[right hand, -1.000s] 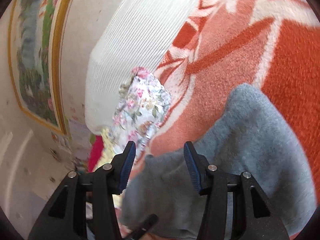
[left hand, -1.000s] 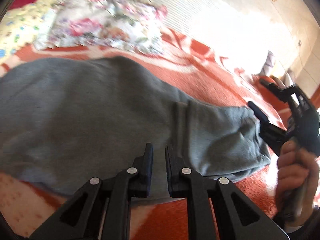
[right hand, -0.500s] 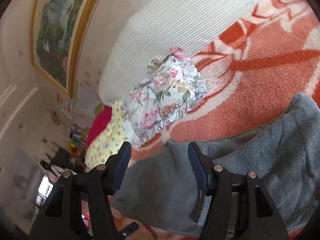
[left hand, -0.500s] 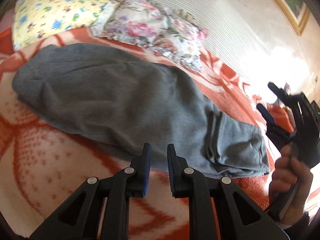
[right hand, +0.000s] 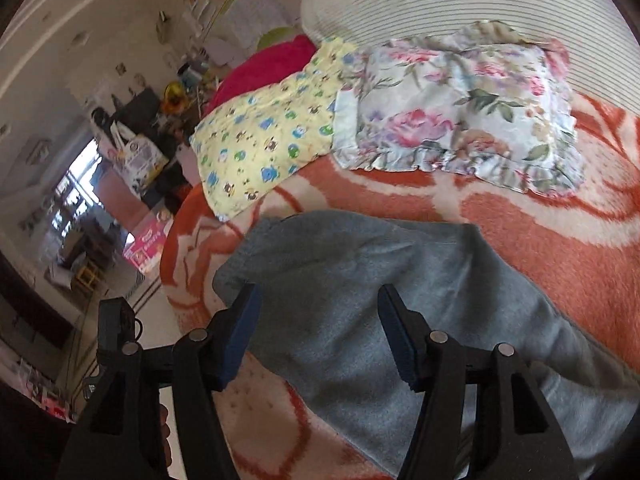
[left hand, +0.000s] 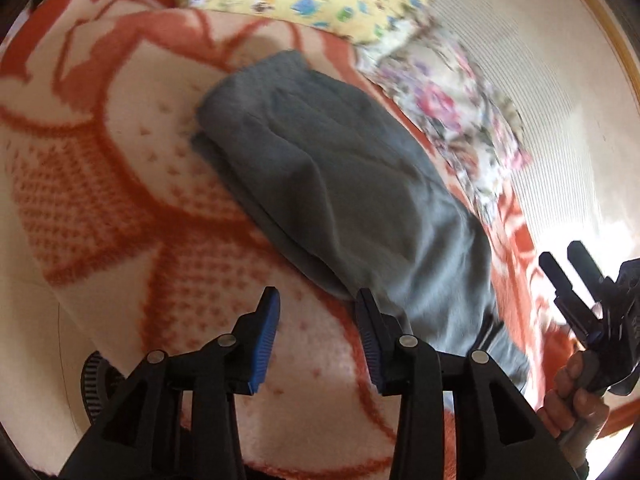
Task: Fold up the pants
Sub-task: 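Release the sweatpants and open both grippers above the folded bundle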
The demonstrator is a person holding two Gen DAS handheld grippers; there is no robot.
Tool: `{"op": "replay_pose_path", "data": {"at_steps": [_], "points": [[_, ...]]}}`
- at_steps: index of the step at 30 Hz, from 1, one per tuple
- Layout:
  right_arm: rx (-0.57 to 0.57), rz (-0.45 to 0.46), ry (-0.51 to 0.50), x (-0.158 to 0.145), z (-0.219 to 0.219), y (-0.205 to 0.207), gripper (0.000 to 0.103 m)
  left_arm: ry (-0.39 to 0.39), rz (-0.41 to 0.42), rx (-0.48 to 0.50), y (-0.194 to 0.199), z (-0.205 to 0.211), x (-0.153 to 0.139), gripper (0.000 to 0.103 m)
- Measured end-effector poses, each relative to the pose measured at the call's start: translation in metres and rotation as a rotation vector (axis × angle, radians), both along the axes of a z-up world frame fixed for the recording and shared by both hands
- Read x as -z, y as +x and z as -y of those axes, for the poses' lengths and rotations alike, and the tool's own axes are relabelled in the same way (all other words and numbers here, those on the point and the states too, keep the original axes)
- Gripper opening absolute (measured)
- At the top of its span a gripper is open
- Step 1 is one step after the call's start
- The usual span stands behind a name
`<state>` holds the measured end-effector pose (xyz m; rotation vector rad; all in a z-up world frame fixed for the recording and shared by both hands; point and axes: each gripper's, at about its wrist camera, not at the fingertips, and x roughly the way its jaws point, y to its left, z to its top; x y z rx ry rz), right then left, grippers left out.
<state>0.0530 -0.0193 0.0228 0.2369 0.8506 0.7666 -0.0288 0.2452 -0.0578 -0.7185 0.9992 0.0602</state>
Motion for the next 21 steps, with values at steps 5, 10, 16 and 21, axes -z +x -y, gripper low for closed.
{"op": "replay_pose_path", "data": {"at_steps": [5, 10, 16, 21], "points": [[-0.137, -0.043, -0.076, 0.002, -0.058, 0.039, 0.064, -0.101, -0.038, -0.094, 0.012, -0.034, 0.006, 0.049], [-0.22, -0.054, -0.107, 0.006, -0.102, 0.078, 0.064, -0.125, -0.062, -0.216, 0.015, -0.056, 0.013, 0.055], [-0.288, -0.074, -0.159, 0.016, -0.148, 0.123, 0.064, -0.145, -0.102, -0.321, 0.023, -0.067, 0.03, 0.058], [-0.417, -0.08, -0.243, 0.03, -0.203, 0.146, 0.064, -0.135, -0.117, -0.34, 0.036, -0.064, 0.035, 0.073]]}}
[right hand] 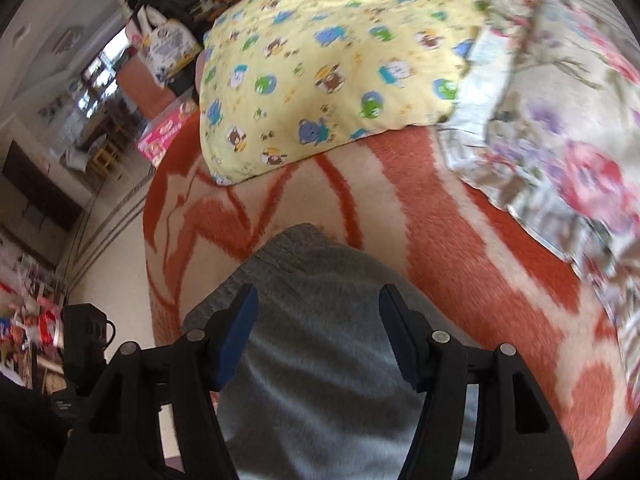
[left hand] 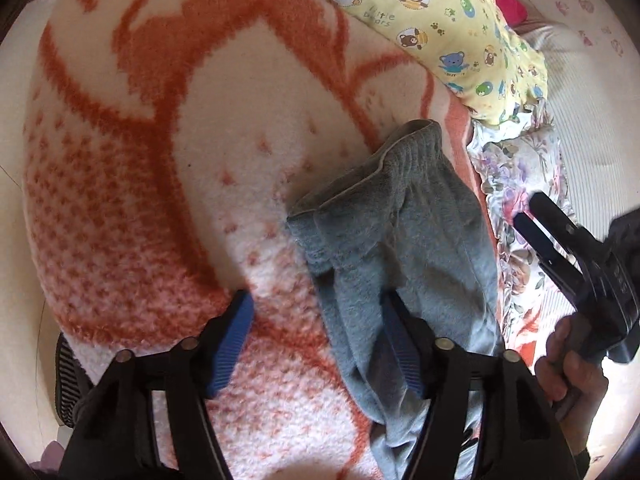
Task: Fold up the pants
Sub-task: 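Release the sweatpants and open both grippers above the folded bundle, then grasp the folded edge of the grey sweatpants with the left gripper while the right gripper grasps beside it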
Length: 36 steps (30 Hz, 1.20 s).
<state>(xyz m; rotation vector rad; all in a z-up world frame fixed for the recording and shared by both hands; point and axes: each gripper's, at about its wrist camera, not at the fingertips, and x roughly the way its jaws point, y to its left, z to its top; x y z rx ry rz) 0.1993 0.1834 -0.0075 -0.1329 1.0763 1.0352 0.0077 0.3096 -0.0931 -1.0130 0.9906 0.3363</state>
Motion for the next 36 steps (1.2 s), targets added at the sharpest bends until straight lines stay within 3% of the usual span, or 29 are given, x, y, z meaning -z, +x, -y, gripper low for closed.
{"op": "replay_pose_path", "data": {"at_steps": [4, 8, 11, 12, 13, 14, 16, 19, 27, 36], "points": [[-0.107, 0.002, -0.064, 0.016, -0.045, 0.009, 0.064, 0.031, -0.038, 0.006, 0.015, 0.004, 0.002, 0.078], [-0.162, 0.077, -0.188, 0.041, -0.078, 0.018, 0.068, 0.088, -0.069, 0.035, 0.025, 0.009, 0.002, 0.078], [-0.169, 0.007, -0.281, 0.075, -0.088, 0.029, 0.066, 0.136, -0.071, 0.057, 0.03, 0.014, 0.002, 0.076], [-0.164, 0.029, -0.261, 0.075, -0.087, 0.028, 0.062, 0.157, -0.078, 0.062, 0.032, 0.015, 0.002, 0.067], [-0.165, 0.035, -0.236, 0.073, -0.086, 0.026, 0.033, 0.186, -0.085, 0.059, 0.033, 0.015, 0.001, 0.051], [-0.15, 0.002, -0.221, 0.072, -0.084, 0.027, 0.006, 0.205, -0.083, 0.056, 0.036, 0.016, 0.0, 0.043], [-0.125, 0.001, -0.186, 0.065, -0.077, 0.024, 0.007, 0.195, -0.055, 0.084, 0.04, 0.014, 0.001, 0.018], [-0.09, 0.011, -0.121, 0.048, -0.063, 0.016, 0.006, 0.166, -0.032, 0.096, 0.041, 0.012, 0.001, 0.012], [0.053, -0.024, 0.094, -0.004, 0.012, 0.001, 0.006, 0.192, 0.068, 0.165, 0.024, 0.034, -0.037, 0.009], [0.274, -0.027, 0.197, -0.04, 0.121, -0.041, 0.006, 0.257, 0.209, 0.32, 0.001, 0.093, -0.08, 0.008]]}}
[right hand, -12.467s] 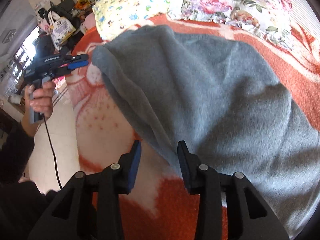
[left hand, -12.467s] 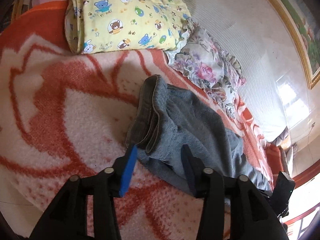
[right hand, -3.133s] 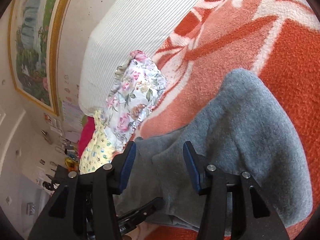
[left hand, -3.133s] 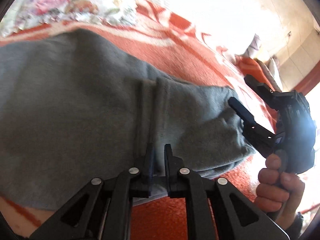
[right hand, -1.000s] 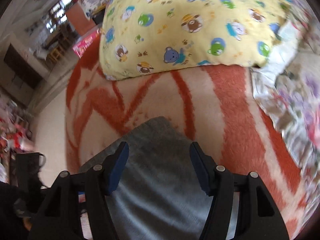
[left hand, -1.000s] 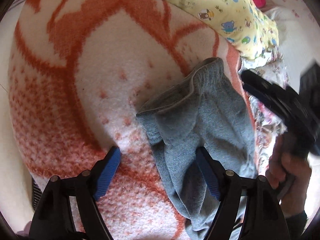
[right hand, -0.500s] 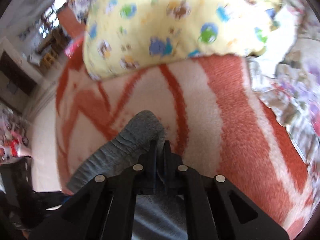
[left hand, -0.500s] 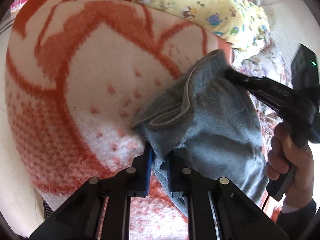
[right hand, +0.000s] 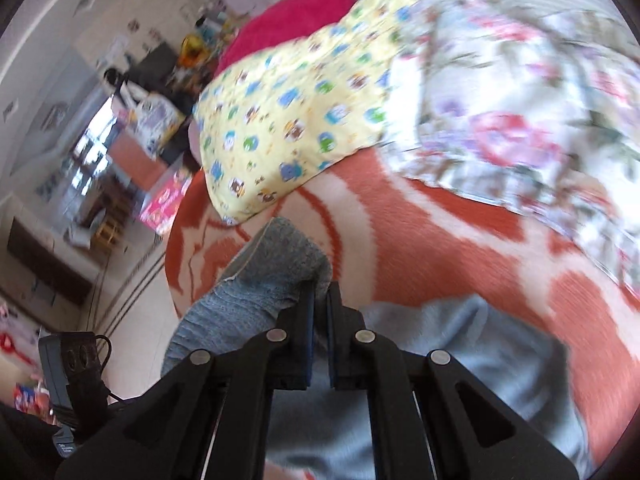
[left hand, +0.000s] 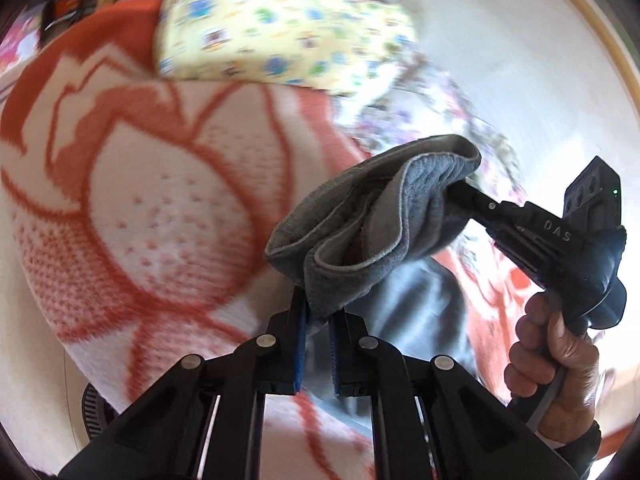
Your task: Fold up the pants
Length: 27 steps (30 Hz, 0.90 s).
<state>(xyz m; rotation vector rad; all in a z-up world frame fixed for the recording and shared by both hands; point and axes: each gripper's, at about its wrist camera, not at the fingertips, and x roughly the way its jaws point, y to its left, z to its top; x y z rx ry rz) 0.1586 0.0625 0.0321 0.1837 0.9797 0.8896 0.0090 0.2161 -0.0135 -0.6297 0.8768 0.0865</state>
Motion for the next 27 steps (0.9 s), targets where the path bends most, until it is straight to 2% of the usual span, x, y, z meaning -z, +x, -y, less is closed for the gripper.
{"op": "replay_pose_path", "data": {"at_steps": [7, 13, 27], "points": [[0.192, 0.005, 0.093, -0.009, 0.093, -0.034, 0.006, 0.032, 0.071, 0.197, -0.017, 0.07, -0.018, 0.008], [0.309, -0.015, 0.173, -0.002, 0.158, -0.058, 0.006, 0.06, 0.064, 0.341, -0.03, 0.123, -0.012, 0.008], [0.518, -0.045, 0.296, 0.029, 0.277, -0.106, 0.006, 0.168, 0.065, 0.547, -0.046, 0.225, -0.005, 0.008]]}}
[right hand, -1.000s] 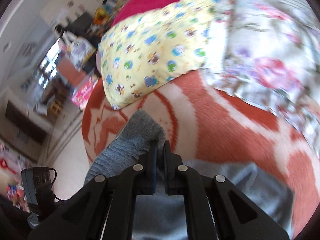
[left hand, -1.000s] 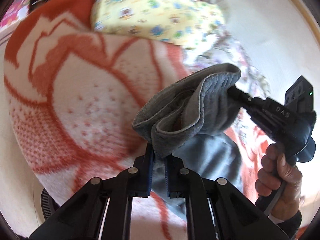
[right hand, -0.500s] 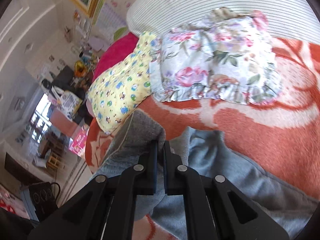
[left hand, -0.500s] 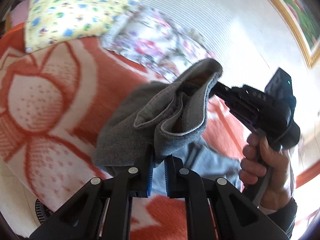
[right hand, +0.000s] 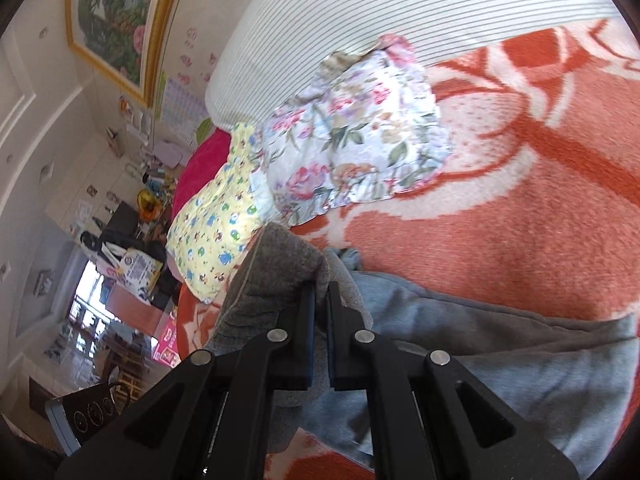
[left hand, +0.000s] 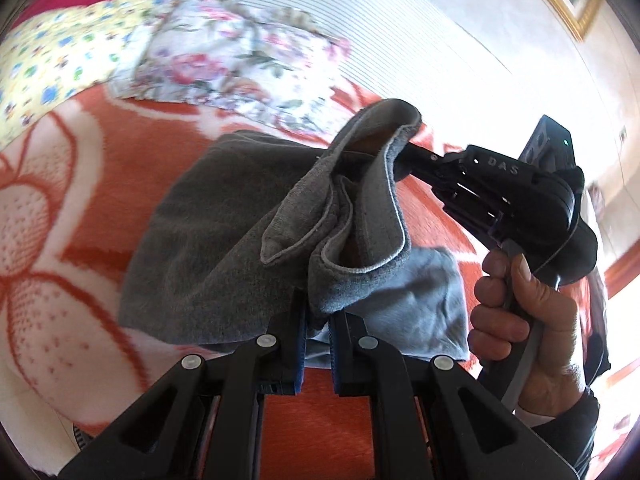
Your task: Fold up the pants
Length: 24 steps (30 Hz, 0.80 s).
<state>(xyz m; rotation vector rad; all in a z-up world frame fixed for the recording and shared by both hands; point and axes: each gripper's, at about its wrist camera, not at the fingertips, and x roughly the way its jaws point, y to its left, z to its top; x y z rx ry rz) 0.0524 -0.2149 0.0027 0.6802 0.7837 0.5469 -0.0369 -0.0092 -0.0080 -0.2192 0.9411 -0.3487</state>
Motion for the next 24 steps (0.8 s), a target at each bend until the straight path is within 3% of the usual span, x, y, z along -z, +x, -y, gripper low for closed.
{"op": "replay_pose_path", "data": {"at_steps": [6, 10, 13, 18, 24], "points": [[0.064, -0.006, 0.071, 0.02, 0.047, -0.005, 0.006, 0.055, 0.006, 0.077, 0.003, 0.05, 0.011, 0.008], [0.118, -0.084, 0.137, 0.05, 0.072, -0.002, 0.006, 0.092, 0.006, 0.1, 0.004, 0.075, 0.02, 0.008], [0.161, -0.13, 0.118, 0.063, 0.085, -0.003, 0.005, 0.103, -0.006, 0.108, 0.003, 0.085, 0.026, 0.008], [0.233, -0.097, 0.198, 0.063, 0.111, -0.019, 0.001, 0.127, 0.007, 0.111, -0.001, 0.097, 0.03, 0.008], [0.241, -0.143, 0.165, 0.069, 0.112, -0.021, 0.001, 0.118, -0.002, 0.104, 0.001, 0.103, 0.032, 0.008]]}}
